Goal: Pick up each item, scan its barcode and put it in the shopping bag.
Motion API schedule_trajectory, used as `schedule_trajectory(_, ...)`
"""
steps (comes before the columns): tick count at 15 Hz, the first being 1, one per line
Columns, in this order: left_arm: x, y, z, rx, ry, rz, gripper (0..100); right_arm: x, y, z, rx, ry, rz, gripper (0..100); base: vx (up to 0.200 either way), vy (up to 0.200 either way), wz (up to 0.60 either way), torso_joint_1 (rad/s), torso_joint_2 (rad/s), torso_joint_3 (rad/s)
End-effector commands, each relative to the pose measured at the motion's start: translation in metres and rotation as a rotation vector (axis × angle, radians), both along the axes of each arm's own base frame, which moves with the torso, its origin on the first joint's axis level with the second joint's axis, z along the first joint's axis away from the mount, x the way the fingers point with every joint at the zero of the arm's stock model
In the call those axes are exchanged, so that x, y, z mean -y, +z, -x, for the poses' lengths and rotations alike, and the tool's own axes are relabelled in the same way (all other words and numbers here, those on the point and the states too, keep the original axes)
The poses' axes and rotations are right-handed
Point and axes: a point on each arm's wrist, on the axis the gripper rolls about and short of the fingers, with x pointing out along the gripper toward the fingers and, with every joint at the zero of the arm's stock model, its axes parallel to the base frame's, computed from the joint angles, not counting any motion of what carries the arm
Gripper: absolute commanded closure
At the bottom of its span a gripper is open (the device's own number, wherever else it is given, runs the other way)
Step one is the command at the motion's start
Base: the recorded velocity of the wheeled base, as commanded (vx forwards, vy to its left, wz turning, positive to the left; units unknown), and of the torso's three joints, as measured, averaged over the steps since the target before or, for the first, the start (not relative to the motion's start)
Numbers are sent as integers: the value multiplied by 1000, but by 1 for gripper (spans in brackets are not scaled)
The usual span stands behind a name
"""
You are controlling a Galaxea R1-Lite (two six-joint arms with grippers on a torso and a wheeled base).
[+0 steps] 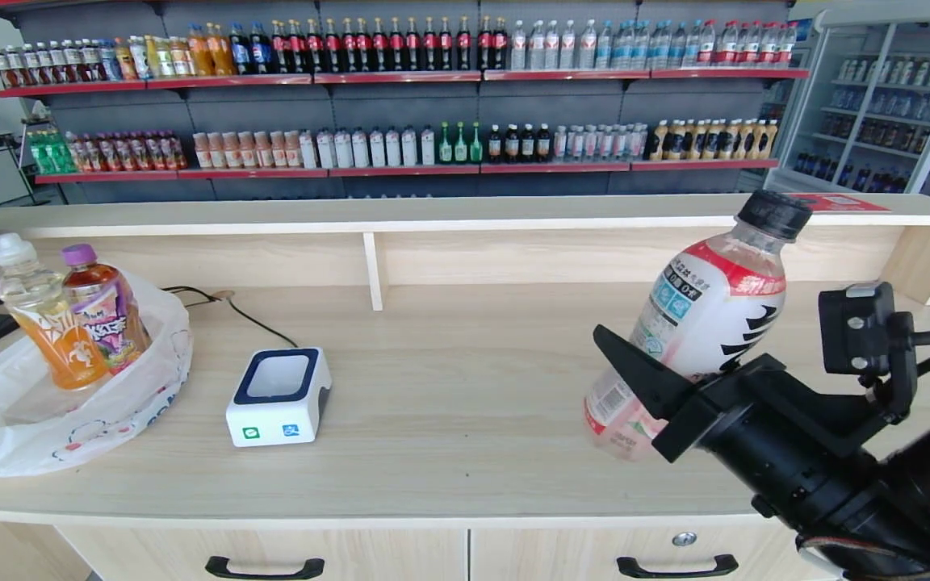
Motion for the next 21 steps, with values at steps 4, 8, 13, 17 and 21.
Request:
schedule_trajectory(4, 0, 0, 0, 0, 0, 0, 0, 4, 22, 14, 42, 215, -112, 100, 0, 0, 0, 0, 0, 0)
schedule_trajectory(8, 0, 0, 0, 0, 0, 0, 0, 0, 18, 13, -46, 355, -184, 100, 0, 0, 0, 0, 0, 0)
schedule_trajectory(13, 0, 0, 0, -1, 0, 0, 0, -9, 20, -2, -154, 389, -324, 100, 0, 0, 0, 0, 0, 0)
schedule_trajectory(17, 0, 0, 0, 0, 0, 0, 0, -10, 38, -9, -134, 410, -428, 100, 0, 0, 0, 0, 0, 0)
schedule_trajectory(21, 0, 0, 0, 0, 0, 0, 0, -4, 44, -2, -120, 423, -442, 100, 0, 0, 0, 0, 0, 0)
